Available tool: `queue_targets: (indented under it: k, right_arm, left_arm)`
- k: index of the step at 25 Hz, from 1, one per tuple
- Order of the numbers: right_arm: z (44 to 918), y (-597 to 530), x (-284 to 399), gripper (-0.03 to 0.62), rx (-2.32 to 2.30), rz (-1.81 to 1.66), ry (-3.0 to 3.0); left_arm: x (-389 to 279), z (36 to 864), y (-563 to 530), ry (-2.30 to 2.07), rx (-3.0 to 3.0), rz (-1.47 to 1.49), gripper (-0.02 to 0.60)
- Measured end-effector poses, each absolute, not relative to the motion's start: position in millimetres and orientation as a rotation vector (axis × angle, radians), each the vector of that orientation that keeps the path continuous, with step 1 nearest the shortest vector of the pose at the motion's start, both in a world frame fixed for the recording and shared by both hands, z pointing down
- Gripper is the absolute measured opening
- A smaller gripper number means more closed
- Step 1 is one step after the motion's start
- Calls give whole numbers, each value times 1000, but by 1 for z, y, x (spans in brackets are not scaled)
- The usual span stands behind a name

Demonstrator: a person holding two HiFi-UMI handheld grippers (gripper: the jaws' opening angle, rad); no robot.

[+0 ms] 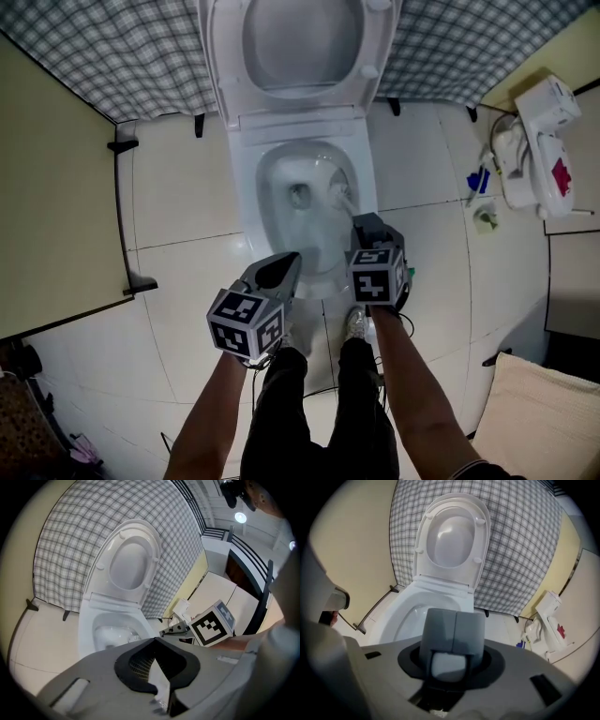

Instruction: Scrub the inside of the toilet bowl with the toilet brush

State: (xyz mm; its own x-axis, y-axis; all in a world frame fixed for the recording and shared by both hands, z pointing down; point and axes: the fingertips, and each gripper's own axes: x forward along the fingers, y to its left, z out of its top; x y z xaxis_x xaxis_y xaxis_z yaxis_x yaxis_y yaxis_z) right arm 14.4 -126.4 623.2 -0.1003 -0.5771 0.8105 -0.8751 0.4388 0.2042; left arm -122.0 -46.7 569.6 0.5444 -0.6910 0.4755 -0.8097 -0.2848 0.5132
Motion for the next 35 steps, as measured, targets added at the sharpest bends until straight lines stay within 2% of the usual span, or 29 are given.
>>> queue_targets:
  k: [9,20,28,35]
  right_arm:
    - [621,-76,35,170,1134,413,-1722]
    - [624,-13,26,164,846,326,-1711]
    - [623,13,-13,164,627,301,-1798]
    - [631,1,-54,164,632,346,-1912]
  left_arm:
    - [-119,565,-35,-1202,2061,241,8]
    - [-122,560,-2,-1231,2043,240,8]
    - [-139,558,13,-1282,2005,219,8]
    - [-154,562,14,-1326,1973,216,8]
